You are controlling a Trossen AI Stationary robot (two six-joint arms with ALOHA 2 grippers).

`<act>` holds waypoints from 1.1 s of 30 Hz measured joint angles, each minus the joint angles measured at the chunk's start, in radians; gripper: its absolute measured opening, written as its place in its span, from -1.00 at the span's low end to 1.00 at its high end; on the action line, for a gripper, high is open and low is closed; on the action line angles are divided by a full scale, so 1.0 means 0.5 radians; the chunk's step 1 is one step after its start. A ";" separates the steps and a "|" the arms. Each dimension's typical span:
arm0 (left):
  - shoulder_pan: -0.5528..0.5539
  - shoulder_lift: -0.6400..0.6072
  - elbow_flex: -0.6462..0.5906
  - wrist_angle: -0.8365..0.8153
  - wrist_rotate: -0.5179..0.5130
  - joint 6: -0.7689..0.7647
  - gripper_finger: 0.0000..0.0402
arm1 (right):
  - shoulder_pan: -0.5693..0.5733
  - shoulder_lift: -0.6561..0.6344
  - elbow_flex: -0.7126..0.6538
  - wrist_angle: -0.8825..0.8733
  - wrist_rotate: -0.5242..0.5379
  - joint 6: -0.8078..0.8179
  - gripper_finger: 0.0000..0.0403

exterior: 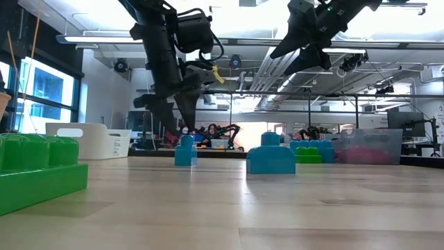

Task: Sort blocks
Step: Put the blue game piece into the white bin

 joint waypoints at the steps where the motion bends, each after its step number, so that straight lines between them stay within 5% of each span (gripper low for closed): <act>1: 0.000 0.000 0.000 -0.001 -0.001 0.022 0.09 | 0.000 -0.001 0.000 0.000 0.000 0.000 0.11; 33: 0.014 0.282 0.000 0.052 0.018 -0.357 0.11 | -0.001 -0.001 -0.003 0.000 0.047 0.008 0.11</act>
